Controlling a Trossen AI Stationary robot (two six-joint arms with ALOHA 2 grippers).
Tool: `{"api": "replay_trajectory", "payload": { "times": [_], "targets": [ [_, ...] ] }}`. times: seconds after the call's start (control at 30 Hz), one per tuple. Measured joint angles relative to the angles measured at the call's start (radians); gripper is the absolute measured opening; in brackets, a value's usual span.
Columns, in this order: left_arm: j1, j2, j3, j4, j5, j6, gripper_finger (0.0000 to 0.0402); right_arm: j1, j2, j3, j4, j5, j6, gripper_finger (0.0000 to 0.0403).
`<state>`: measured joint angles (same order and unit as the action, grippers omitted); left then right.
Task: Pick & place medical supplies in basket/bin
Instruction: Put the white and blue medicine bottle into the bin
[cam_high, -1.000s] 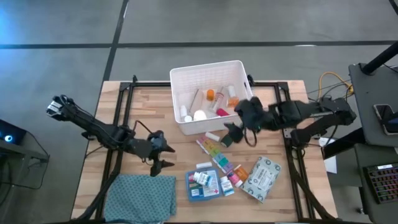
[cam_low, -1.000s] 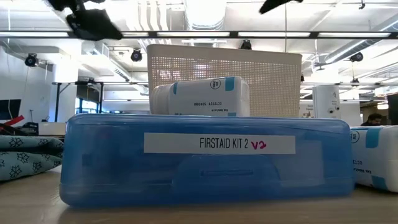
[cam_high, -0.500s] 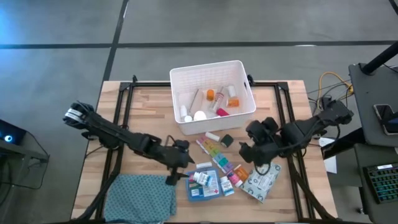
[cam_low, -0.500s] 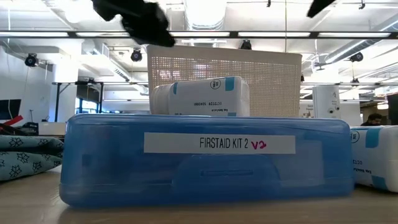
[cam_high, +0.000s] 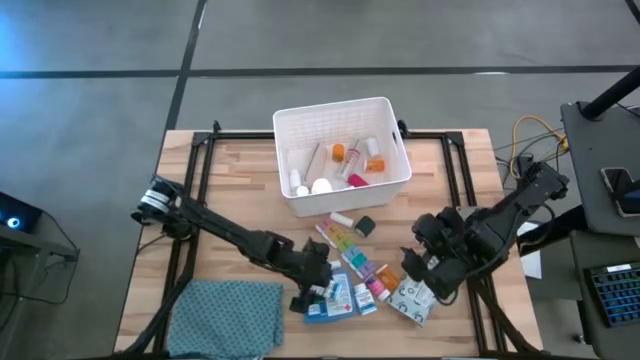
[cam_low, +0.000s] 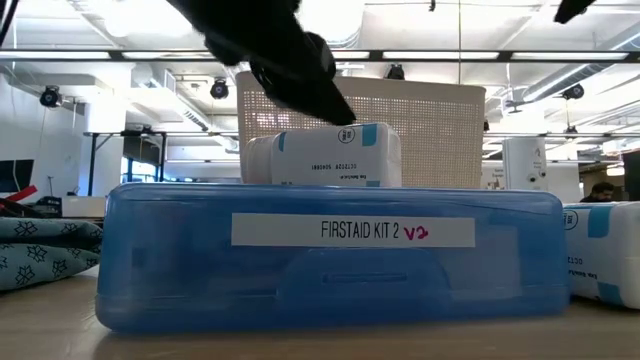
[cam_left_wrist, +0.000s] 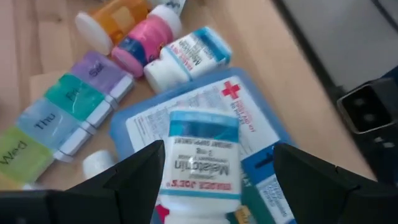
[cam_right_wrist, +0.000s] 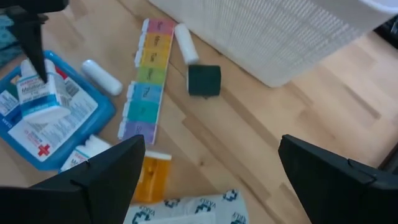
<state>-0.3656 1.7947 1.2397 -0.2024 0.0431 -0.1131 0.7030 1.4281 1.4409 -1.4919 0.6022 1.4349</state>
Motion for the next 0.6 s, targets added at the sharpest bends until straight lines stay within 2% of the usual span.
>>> {"api": "replay_trajectory", "payload": {
  "times": [0.27,0.6],
  "targets": [
    [0.000,0.030,0.003,-0.071,-0.123,-0.001,0.0276,0.042,0.000,-0.031,0.000,0.000,0.078,0.0359],
    [-0.007,0.043,-0.009,-0.093,-0.129,-0.004,0.0276,0.047,0.000,-0.071,0.000,0.003,0.122,0.0359]
  ]
}}
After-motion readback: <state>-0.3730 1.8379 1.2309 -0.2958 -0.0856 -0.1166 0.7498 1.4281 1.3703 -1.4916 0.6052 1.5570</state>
